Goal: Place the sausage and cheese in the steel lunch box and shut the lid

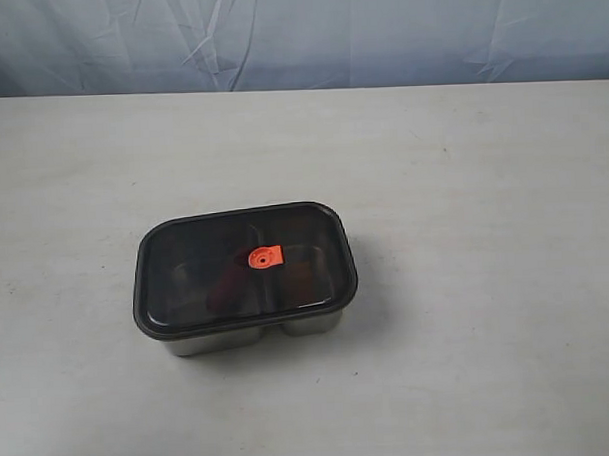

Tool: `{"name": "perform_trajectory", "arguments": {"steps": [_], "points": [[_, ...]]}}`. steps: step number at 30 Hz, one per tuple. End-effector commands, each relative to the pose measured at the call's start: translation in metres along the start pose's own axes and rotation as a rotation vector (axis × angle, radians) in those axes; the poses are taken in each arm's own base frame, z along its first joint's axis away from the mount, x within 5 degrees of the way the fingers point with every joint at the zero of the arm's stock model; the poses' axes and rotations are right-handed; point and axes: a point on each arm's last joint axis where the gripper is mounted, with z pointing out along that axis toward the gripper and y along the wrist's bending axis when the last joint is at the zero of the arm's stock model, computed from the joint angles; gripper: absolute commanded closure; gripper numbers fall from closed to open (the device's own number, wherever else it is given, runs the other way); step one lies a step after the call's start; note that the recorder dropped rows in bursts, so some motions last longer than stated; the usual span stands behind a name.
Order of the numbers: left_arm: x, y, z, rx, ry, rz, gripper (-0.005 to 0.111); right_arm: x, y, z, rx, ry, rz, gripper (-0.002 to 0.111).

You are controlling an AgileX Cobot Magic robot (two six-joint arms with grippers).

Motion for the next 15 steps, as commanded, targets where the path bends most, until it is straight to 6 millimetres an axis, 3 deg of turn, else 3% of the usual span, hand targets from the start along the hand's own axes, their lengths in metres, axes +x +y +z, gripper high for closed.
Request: {"name": "perform_trajectory", "arguments": {"steps": [1, 15], "points": [[0.0005, 0.0005, 0.0, -0.005, -0.01, 0.009, 0.107, 0.0001, -0.0002, 0.0002, 0.003, -0.015, -0.003, 0.109], [0.0005, 0.0008, 0.0, -0.008, -0.009, 0.022, 0.107, 0.0001, -0.0002, 0.0002, 0.003, -0.015, -0.003, 0.109]]}}
